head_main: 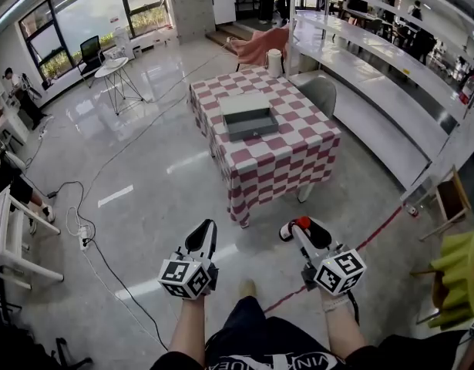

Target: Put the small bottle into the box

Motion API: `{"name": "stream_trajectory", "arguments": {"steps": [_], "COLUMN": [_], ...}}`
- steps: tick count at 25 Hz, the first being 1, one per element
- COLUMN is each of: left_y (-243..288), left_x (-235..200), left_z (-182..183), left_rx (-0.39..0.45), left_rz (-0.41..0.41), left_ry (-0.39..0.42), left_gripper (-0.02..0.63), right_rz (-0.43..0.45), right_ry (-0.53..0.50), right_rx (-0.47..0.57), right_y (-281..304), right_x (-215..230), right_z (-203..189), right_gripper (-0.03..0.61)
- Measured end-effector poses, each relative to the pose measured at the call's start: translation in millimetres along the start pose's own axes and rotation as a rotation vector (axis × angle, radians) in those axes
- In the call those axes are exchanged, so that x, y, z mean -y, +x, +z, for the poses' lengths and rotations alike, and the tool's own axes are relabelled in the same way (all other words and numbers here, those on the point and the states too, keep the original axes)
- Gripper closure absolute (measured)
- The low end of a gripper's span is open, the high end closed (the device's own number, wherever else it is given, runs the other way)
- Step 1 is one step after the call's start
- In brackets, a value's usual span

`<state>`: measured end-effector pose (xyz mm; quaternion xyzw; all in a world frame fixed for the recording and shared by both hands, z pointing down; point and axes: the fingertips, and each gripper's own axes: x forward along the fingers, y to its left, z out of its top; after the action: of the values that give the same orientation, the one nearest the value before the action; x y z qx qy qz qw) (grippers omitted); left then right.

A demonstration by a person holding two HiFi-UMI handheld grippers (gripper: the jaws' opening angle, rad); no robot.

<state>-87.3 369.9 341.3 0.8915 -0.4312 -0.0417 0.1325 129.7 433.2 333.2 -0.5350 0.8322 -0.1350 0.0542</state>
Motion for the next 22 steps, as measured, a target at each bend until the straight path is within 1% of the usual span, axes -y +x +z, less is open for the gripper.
{"name": "stream_trajectory", "arguments": {"steps": [3, 9, 19, 22], "left_y": [14, 41, 115, 135], "left_x": [-5, -31, -63, -74], "left_z": [-4, -15, 14, 17], "left_rx": [-0.006, -0.041, -0.026, -0.025], "left_rz": [-0.008, 0.011, -0.038, -0.057], "left_ry": [-0.005, -0.033, -0.030, -0.023], "left_gripper": [0.584, 0.584, 0.584, 0.584], "right_rz": [-0.012, -0.024, -0.036, -0.046], "right_ry": [0.020, 0.052, 0.065, 0.061], "right_rx": [-0.002, -0.047, -0.040, -0.030], "right_y": [12, 42, 108, 127], "right_x": [13, 31, 60, 69], "right_z": [-2, -14, 11, 16], "right_gripper": [0.437, 0.437, 0.437, 0.437]}}
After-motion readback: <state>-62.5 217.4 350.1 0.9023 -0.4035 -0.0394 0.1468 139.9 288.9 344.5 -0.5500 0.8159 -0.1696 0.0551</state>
